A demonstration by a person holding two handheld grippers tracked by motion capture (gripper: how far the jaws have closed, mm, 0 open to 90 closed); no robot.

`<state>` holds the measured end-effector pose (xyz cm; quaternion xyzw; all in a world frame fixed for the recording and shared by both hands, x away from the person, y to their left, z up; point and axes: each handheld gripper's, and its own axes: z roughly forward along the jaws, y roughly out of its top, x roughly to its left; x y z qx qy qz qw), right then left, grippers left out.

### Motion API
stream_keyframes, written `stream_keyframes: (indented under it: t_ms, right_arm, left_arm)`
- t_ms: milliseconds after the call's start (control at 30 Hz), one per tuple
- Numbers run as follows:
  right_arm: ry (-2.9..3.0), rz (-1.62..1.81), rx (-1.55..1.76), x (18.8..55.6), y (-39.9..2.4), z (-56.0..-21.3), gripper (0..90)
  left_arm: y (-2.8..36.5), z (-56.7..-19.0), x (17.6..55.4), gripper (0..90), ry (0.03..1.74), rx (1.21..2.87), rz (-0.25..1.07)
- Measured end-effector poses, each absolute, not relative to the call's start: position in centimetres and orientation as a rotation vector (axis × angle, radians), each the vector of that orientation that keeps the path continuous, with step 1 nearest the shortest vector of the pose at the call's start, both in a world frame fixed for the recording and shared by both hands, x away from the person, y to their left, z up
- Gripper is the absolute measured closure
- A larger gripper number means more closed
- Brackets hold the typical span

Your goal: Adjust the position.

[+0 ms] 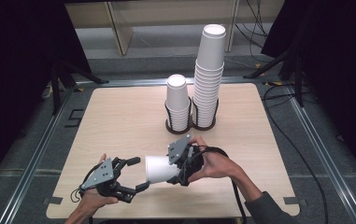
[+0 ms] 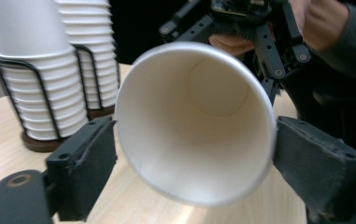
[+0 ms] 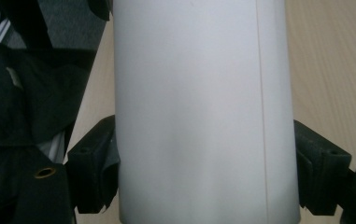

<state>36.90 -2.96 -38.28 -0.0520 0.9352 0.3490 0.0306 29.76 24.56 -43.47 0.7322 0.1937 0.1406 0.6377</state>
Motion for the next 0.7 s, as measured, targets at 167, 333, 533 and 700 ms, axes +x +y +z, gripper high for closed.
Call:
stream_keyframes:
  t_ms: [167, 333, 533, 700]
  right_arm:
    - [2.835, 1.217, -0.051, 37.9, -4.3, -37.6, 22.6]
    - [2.802, 1.370, -0.026, 38.3, -4.8, -37.2, 22.6]
    - [2.781, 1.421, -0.075, 38.0, -4.4, -37.1, 22.5]
    - [2.792, 1.423, -0.105, 37.8, -3.8, -37.4, 22.5]
  left_arm:
    - [25.0, -43.7, 30.2, 13.7, 0.510, 1.603, 0.253]
    - [24.5, -44.1, 30.2, 13.8, 0.540, 1.587, 0.223]
    - [24.3, -44.0, 30.2, 13.8, 0.566, 1.573, 0.228]
    - [24.2, -44.0, 30.1, 12.1, 0.557, 1.568, 0.222]
